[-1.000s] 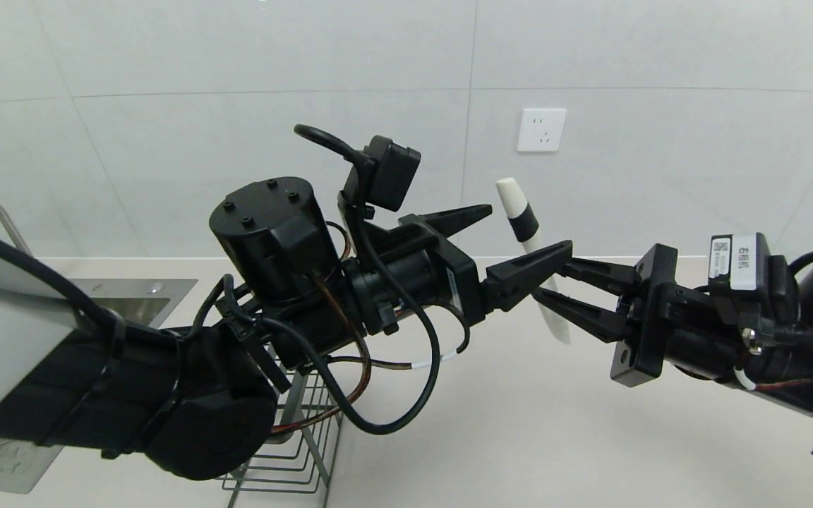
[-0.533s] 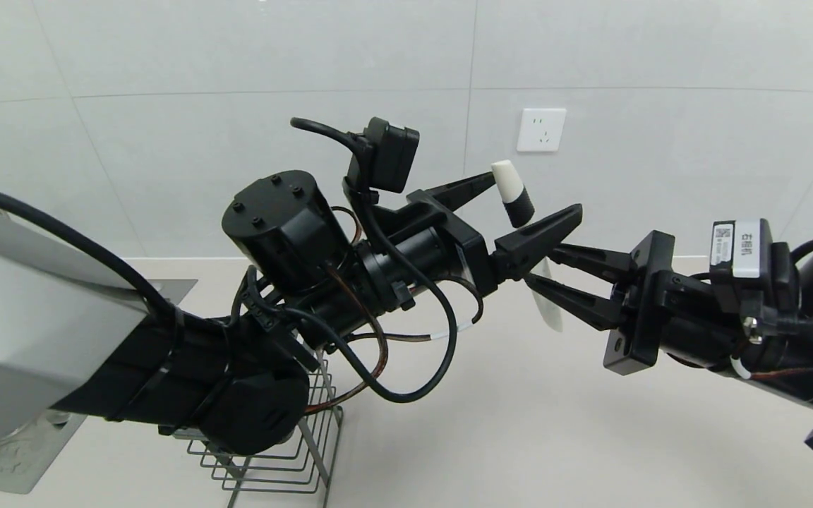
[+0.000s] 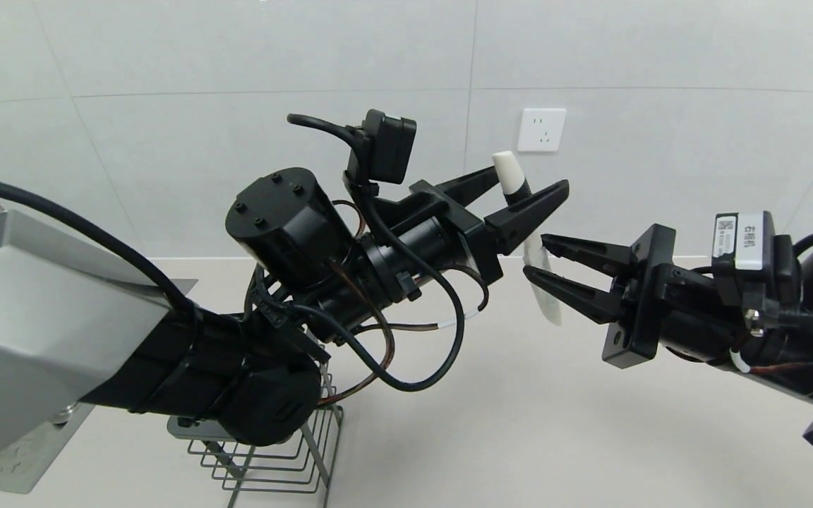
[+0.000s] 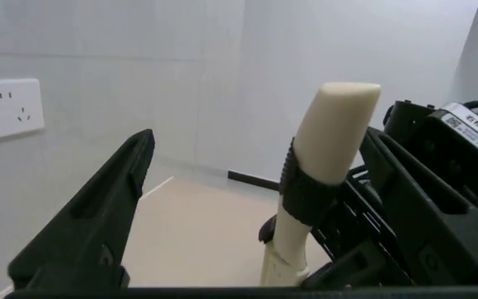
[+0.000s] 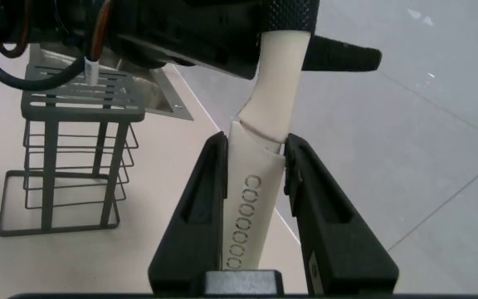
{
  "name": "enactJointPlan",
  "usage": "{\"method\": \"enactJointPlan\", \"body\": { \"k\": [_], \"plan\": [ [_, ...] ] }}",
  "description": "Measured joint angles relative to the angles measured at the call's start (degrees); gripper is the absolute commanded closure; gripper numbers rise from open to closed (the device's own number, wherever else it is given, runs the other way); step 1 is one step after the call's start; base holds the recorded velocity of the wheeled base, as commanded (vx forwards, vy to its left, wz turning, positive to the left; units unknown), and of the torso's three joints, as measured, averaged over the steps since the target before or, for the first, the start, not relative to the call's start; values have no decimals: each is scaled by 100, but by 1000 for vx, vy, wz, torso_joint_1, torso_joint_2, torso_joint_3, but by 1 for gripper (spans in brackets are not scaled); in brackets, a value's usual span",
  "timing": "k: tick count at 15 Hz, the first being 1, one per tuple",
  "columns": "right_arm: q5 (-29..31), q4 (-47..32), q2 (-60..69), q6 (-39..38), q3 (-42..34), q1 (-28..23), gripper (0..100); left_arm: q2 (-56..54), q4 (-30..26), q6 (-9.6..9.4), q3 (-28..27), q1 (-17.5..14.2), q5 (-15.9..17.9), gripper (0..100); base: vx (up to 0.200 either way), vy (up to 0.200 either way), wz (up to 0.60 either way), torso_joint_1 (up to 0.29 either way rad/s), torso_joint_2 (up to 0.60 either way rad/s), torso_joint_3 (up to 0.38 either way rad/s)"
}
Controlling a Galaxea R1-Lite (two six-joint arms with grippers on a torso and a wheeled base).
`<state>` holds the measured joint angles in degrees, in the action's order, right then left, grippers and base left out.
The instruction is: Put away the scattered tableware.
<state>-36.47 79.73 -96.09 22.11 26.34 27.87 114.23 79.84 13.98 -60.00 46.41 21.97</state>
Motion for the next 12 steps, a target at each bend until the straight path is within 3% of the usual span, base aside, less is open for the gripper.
{"method": "enactJointPlan", "body": {
  "k": [3, 4, 8, 12],
  "plan": [
    [2, 0, -5, -37, 111, 33, 100, 38, 13, -9, -27, 6, 1, 100, 0, 0, 0, 0, 0, 0],
    [2, 6, 0, -118, 116, 46, 0, 46, 20, -11, -28, 6, -2, 100, 0, 0, 0, 0, 0, 0],
    [0, -30, 39, -145, -154, 112, 0, 35, 41, -20, -16, 2, -65, 100, 0, 0, 0, 0, 0, 0],
    [2, -35, 649, -105, -855, -276, 0, -118, 0, -68, 116, -61, -90, 100, 0, 0, 0, 0, 0, 0]
  ]
}}
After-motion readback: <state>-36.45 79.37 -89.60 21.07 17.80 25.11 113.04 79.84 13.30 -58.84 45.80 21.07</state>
